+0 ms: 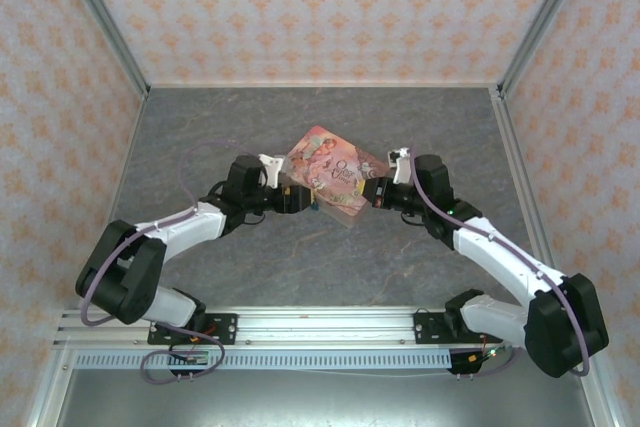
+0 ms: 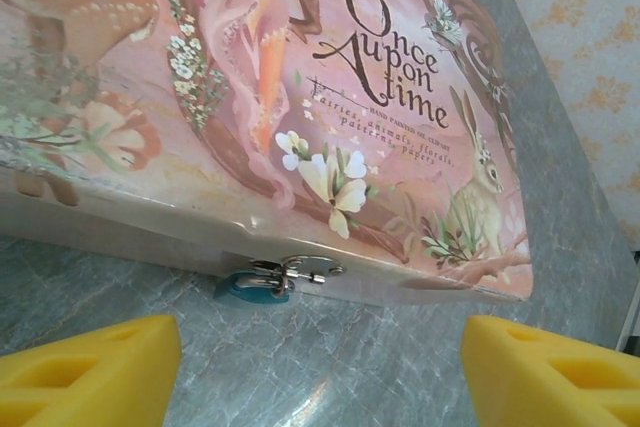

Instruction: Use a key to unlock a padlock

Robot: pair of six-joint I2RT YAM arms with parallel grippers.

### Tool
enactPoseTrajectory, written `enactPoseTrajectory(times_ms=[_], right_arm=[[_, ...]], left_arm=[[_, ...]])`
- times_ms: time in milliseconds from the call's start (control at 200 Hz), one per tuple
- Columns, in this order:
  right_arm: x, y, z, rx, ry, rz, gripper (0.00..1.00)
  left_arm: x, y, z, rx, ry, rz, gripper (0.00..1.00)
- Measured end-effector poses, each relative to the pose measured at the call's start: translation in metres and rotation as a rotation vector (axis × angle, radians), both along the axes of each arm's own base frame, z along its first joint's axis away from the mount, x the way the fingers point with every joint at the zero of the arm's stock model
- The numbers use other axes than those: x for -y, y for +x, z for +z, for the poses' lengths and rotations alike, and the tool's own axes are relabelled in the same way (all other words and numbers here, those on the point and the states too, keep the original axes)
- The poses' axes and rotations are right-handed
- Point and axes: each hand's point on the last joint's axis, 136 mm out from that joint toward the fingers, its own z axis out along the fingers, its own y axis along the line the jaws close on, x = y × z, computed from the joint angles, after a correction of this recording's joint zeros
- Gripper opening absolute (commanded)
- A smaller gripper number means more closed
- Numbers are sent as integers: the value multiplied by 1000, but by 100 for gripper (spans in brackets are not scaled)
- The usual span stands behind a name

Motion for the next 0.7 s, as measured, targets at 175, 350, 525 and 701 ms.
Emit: enactPoseTrajectory(times_ms=[175, 350, 525, 701], right_arm=[[-4, 10, 3, 8, 40, -22, 1], [-9, 20, -19, -59, 41, -38, 1], [-12, 28, -17, -56, 71, -55, 1], [-14, 35, -22, -63, 86, -71, 1]], left_arm=[[4, 6, -6, 16, -8, -10, 74], [6, 5, -30, -11, 10, -33, 74], [5, -2, -47, -25, 8, -42, 74], [6, -7, -56, -20, -7, -55, 74]])
